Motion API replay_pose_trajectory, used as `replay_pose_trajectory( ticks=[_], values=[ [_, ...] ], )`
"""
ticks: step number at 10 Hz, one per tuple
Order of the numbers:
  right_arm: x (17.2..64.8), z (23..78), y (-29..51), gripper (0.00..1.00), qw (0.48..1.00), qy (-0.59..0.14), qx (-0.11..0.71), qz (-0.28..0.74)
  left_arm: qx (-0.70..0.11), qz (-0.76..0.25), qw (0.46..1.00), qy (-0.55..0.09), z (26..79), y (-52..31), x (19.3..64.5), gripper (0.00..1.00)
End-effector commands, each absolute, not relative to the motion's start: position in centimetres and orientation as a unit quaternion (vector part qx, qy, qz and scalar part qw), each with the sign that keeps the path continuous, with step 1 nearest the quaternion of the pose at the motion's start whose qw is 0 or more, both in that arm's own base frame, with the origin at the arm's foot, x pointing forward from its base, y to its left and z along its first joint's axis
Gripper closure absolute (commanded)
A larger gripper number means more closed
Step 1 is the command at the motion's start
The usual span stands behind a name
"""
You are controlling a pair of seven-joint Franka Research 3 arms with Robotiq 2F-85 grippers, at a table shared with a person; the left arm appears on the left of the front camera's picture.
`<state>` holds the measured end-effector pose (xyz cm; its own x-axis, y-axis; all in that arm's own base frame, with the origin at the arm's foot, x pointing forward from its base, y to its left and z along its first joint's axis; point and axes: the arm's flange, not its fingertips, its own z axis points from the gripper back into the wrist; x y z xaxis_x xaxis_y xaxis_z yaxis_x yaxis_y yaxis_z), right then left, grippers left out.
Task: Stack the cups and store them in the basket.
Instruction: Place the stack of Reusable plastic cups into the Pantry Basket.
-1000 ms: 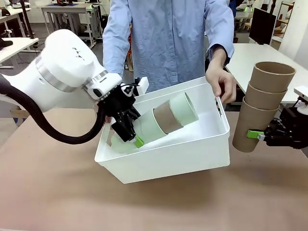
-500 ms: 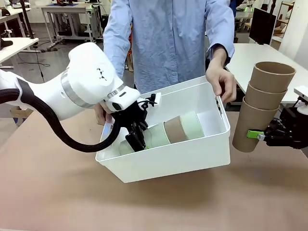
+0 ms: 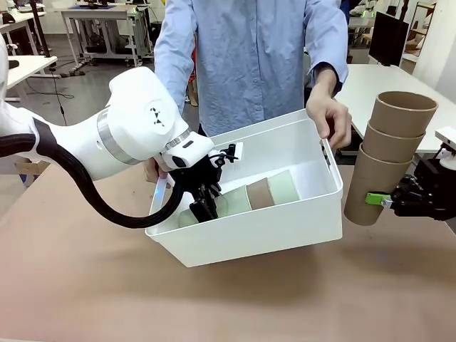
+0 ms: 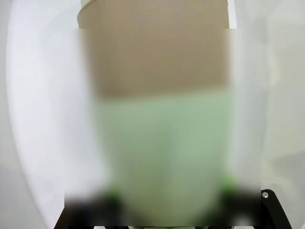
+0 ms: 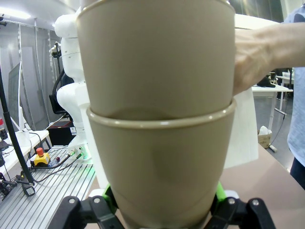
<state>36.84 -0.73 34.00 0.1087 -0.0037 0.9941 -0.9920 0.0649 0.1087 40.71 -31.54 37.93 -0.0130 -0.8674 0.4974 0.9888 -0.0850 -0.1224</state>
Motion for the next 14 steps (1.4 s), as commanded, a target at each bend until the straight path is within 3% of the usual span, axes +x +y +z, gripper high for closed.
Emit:
replay_pose_trajectory(
  ticks=[1,4,8,11,14],
  values=[
    [36.8,34.4,-0.8,0.15,0.539,-0.491,0.509,0.457,-0.241,-0.699,0.660,-0.131,38.6,-31.1,40.8,0.00],
    [36.8,34.4,-0.8,0.15,0.539,-0.491,0.509,0.457,-0.253,-0.702,0.652,-0.132,40.7,-29.6,40.6,0.00],
    [36.8,34.4,-0.8,0.15,0.539,-0.491,0.509,0.457,-0.307,-0.697,0.624,-0.171,47.9,-22.6,40.3,0.00],
    [36.8,34.4,-0.8,0.15,0.539,-0.491,0.509,0.457,-0.371,-0.682,0.575,-0.256,52.7,-11.6,40.7,0.00],
    [36.8,34.4,-0.8,0.15,0.539,-0.491,0.509,0.457,-0.398,-0.644,0.552,-0.349,53.3,0.4,39.4,0.00]
  ],
)
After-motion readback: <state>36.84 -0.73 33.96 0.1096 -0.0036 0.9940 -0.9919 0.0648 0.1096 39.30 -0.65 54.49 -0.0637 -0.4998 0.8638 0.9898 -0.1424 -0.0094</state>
